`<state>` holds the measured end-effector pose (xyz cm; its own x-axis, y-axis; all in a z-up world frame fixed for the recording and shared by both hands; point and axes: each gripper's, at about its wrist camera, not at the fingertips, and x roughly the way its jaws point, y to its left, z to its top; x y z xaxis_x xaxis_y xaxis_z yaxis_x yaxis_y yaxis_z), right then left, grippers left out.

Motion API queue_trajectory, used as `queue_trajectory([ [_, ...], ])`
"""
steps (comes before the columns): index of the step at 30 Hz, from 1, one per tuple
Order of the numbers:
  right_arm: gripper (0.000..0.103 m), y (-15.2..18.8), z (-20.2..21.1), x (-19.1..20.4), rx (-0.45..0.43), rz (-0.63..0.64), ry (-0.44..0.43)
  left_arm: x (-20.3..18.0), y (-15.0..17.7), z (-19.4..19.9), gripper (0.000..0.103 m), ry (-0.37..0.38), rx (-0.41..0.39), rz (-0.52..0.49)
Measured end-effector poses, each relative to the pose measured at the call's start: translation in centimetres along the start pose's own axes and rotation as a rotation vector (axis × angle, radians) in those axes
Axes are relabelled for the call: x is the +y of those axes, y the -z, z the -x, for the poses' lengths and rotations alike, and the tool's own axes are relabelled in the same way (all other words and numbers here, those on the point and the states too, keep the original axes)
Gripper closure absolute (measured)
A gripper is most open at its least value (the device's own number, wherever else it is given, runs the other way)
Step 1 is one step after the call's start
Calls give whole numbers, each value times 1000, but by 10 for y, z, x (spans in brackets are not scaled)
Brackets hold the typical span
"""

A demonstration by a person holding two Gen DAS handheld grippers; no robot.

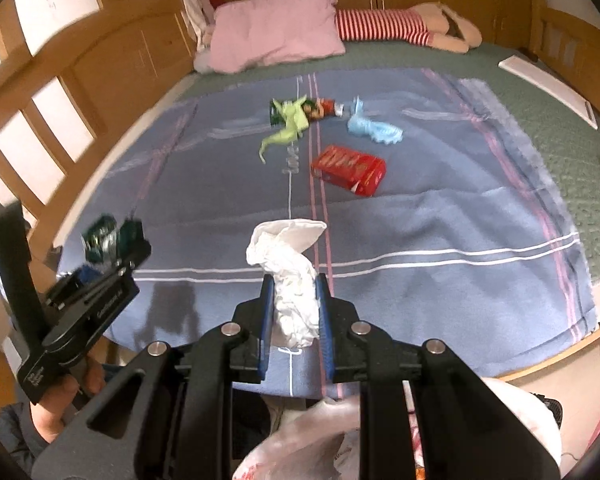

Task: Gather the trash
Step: 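Carry the tissue and green snack bag to the bin and open both grippers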

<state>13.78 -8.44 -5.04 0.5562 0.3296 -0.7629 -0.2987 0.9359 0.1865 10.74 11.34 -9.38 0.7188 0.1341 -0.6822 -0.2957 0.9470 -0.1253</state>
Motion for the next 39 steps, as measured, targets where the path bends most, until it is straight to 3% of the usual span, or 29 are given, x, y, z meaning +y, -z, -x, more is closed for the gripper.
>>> queue_trajectory([
  [6,82,14,55,-18,-64,-25,-24,-15,-2,40,49,117,-17,-21],
  [12,82,36,97,-43,-93,-34,14,-40,6,69,49,165,-37,-82],
  [22,82,69,108,-64,-41,-70,47,-67,21,107,49,207,-73,-149],
  [35,81,103,96,-73,58,-113,92,-81,38,118,49,223,-60,-203],
  [37,76,114,91,-74,102,-106,105,-81,39,120,49,224,-60,-199],
  [39,48,119,94,-77,91,-126,73,-81,39,119,49,227,-55,-199],
])
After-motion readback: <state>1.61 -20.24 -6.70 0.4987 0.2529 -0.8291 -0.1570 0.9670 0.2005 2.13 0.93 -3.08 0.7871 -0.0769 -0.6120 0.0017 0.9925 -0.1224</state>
